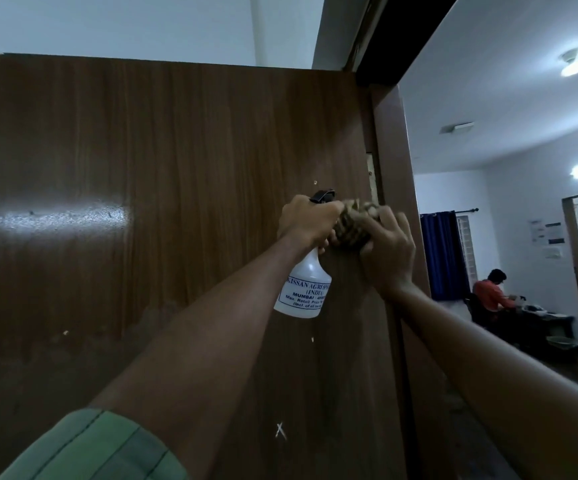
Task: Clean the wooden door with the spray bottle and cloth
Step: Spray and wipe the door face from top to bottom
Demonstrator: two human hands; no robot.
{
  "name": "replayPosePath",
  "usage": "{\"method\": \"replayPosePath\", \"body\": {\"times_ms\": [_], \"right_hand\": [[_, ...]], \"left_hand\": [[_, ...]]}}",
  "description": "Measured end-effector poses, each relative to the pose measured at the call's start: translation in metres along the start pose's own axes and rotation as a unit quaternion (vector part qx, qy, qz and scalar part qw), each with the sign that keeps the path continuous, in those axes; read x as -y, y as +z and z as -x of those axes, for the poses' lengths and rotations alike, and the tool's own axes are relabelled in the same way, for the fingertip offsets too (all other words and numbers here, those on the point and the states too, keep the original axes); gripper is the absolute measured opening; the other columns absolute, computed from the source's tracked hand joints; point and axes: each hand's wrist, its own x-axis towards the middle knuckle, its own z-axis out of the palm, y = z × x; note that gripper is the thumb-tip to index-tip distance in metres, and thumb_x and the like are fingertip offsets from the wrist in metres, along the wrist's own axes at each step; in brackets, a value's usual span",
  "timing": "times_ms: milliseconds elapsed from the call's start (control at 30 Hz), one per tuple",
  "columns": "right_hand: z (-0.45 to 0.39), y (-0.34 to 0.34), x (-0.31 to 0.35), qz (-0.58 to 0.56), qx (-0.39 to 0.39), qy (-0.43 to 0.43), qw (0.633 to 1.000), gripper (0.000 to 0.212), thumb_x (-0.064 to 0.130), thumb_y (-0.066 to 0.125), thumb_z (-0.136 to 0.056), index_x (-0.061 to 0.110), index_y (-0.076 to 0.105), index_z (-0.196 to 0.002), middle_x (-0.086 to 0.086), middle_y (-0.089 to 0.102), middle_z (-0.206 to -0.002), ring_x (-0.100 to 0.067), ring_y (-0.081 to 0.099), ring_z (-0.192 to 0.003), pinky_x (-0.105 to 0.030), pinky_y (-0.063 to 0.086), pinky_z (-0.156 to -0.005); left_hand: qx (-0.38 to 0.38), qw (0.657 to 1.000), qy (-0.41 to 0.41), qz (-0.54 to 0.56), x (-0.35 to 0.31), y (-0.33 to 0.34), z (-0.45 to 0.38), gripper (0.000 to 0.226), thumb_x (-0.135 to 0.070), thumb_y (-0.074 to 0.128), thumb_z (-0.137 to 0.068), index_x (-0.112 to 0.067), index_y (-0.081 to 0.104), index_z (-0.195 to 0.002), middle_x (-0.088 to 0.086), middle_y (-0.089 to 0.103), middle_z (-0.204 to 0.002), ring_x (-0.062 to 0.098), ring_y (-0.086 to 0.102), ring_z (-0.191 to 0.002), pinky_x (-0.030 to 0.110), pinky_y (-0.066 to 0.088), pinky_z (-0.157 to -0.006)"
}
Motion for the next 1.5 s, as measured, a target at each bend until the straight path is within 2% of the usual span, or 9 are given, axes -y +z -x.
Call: {"method": "replayPosePath", "body": {"times_ms": [133, 200, 300, 567, 767, 1000, 1167, 1300, 1500], "right_hand": [[-0.026, -0.006, -0.016, 0.019, 0.025, -0.086, 0.996, 0.026, 0.013, 0.053, -0.094, 0.016, 0.072, -0.111, -0.011, 0.064, -0.109, -0.034, 0.056, -0.094, -0.042, 0.054, -0.062], [-0.082, -0.003, -0.009, 0.006, 0.017, -0.046, 0.999, 0.039, 0.003, 0.045, -0.09, 0.015, 0.073, -0.113, -0.011, 0.062, -0.107, -0.034, 0.055, -0.095, -0.041, 0.05, -0.066], [-0.144, 0.004, 0.009, 0.018, 0.025, -0.004, 1.0, 0.052, -0.011, 0.049, -0.084, 0.019, 0.072, -0.12, -0.007, 0.059, -0.106, -0.03, 0.053, -0.101, -0.035, 0.043, -0.068], [-0.088, 0.007, -0.001, 0.012, 0.003, -0.051, 0.999, 0.027, 0.005, 0.059, -0.094, 0.02, 0.07, -0.113, -0.006, 0.059, -0.109, -0.027, 0.053, -0.098, -0.034, 0.047, -0.063], [-0.176, 0.008, 0.003, 0.039, 0.031, -0.03, 0.998, 0.052, -0.009, 0.053, -0.096, 0.02, 0.064, -0.137, -0.009, 0.055, -0.122, -0.029, 0.051, -0.11, -0.037, 0.046, -0.071], [-0.048, 0.014, -0.015, -0.024, -0.001, -0.021, 0.999, 0.047, 0.006, 0.064, -0.095, 0.028, 0.064, -0.136, -0.008, 0.055, -0.12, -0.026, 0.047, -0.105, -0.032, 0.046, -0.067], [0.035, 0.0, -0.029, -0.029, 0.056, -0.039, 0.997, 0.054, 0.003, 0.073, -0.087, 0.027, 0.066, -0.135, -0.008, 0.054, -0.118, -0.027, 0.047, -0.103, -0.034, 0.05, -0.066], [0.024, -0.015, -0.032, -0.029, 0.096, -0.079, 0.992, 0.032, 0.003, 0.069, -0.088, 0.017, 0.072, -0.117, -0.008, 0.056, -0.109, -0.027, 0.051, -0.097, -0.036, 0.053, -0.061], [-0.006, -0.033, -0.029, -0.039, 0.146, -0.057, 0.987, 0.05, -0.011, 0.056, -0.084, 0.015, 0.067, -0.125, -0.009, 0.054, -0.105, -0.022, 0.051, -0.092, -0.033, 0.045, -0.073]], "left_hand": [[0.009, 1.0, 0.0, -0.007, 0.007, 0.009, 0.001, 0.027, -0.031, 0.069, -0.093, -0.006, 0.075, -0.083, 0.005, 0.073, -0.064, 0.011, 0.059, -0.04, 0.027, 0.052, -0.048], [0.005, 1.0, -0.006, -0.005, 0.006, 0.012, -0.005, 0.029, -0.033, 0.069, -0.092, -0.005, 0.075, -0.088, 0.005, 0.073, -0.066, 0.012, 0.06, -0.043, 0.029, 0.054, -0.051], [-0.009, 1.0, -0.008, 0.003, -0.005, 0.01, -0.018, 0.03, -0.035, 0.069, -0.092, -0.005, 0.075, -0.091, 0.007, 0.076, -0.071, 0.017, 0.065, -0.051, 0.034, 0.058, -0.059], [-0.03, 0.999, -0.029, 0.014, -0.029, 0.003, -0.039, 0.03, -0.034, 0.067, -0.091, -0.006, 0.078, -0.092, 0.004, 0.074, -0.067, 0.011, 0.059, -0.043, 0.025, 0.051, -0.051], [-0.032, 0.999, -0.042, 0.0, -0.037, -0.001, -0.047, 0.037, -0.038, 0.068, -0.088, -0.006, 0.076, -0.103, 0.008, 0.079, -0.079, 0.014, 0.062, -0.048, 0.026, 0.054, -0.053], [0.008, 0.999, -0.051, -0.01, -0.013, 0.011, -0.013, 0.027, -0.032, 0.067, -0.092, -0.008, 0.077, -0.086, 0.004, 0.072, -0.068, 0.009, 0.054, -0.041, 0.023, 0.047, -0.047], [0.007, 0.999, -0.05, -0.018, 0.004, 0.022, 0.011, 0.024, -0.027, 0.067, -0.093, -0.006, 0.076, -0.085, 0.004, 0.073, -0.066, 0.01, 0.056, -0.041, 0.025, 0.049, -0.046], [-0.001, 1.0, -0.027, -0.015, 0.026, 0.032, 0.038, 0.026, -0.028, 0.067, -0.098, -0.007, 0.075, -0.086, 0.005, 0.073, -0.067, 0.009, 0.056, -0.04, 0.024, 0.048, -0.043], [-0.015, 0.999, -0.033, -0.015, 0.061, 0.05, 0.087, 0.028, -0.021, 0.069, -0.094, 0.0, 0.073, -0.075, 0.019, 0.074, -0.07, 0.014, 0.056, -0.038, 0.025, 0.045, -0.04]]}}
